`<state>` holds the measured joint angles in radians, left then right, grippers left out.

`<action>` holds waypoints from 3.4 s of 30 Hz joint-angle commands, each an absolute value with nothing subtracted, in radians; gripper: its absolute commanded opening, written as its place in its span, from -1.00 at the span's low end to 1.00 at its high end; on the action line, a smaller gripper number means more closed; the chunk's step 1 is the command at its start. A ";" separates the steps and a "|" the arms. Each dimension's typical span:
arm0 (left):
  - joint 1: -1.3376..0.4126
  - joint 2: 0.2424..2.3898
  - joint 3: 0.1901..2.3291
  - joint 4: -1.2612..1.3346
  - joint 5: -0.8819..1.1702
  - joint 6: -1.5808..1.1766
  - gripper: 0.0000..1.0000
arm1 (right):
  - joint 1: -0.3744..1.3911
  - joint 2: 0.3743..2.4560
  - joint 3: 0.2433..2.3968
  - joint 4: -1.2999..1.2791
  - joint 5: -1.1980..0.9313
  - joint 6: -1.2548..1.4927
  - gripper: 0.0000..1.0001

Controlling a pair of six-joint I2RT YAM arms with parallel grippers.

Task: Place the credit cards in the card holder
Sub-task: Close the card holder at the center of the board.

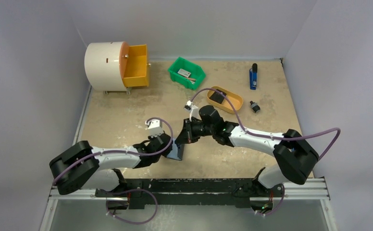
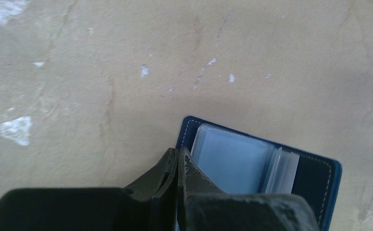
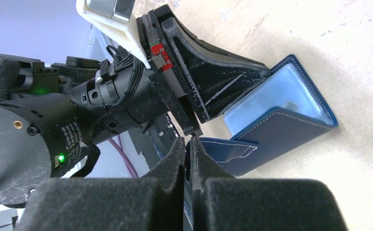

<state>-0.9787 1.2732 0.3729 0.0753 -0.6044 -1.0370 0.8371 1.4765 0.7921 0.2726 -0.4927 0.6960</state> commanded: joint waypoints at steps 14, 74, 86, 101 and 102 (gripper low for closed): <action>-0.947 1.123 0.353 0.033 -0.602 -1.054 -1.00 | 0.839 1.481 0.785 0.293 -0.362 0.774 -1.00; -0.906 1.144 0.256 0.152 -0.464 -1.042 -1.00 | 0.798 1.285 0.936 -0.234 -0.065 0.650 -0.03; -0.905 1.154 0.249 0.200 -0.420 -1.032 -1.00 | 0.814 1.459 0.817 0.019 -0.230 0.726 -0.10; -0.905 1.285 0.281 0.354 -0.313 -1.011 -1.00 | 0.817 1.646 0.948 0.002 -0.209 0.724 -0.22; -0.905 1.295 0.289 0.360 -0.312 -1.011 -1.00 | 0.818 1.653 0.956 -0.027 -0.200 0.717 -0.23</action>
<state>-0.9096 1.2499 0.2550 0.3363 -0.3649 -1.0298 0.8127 1.6421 0.8886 -0.0063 -0.2249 0.7326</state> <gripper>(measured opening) 0.006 0.393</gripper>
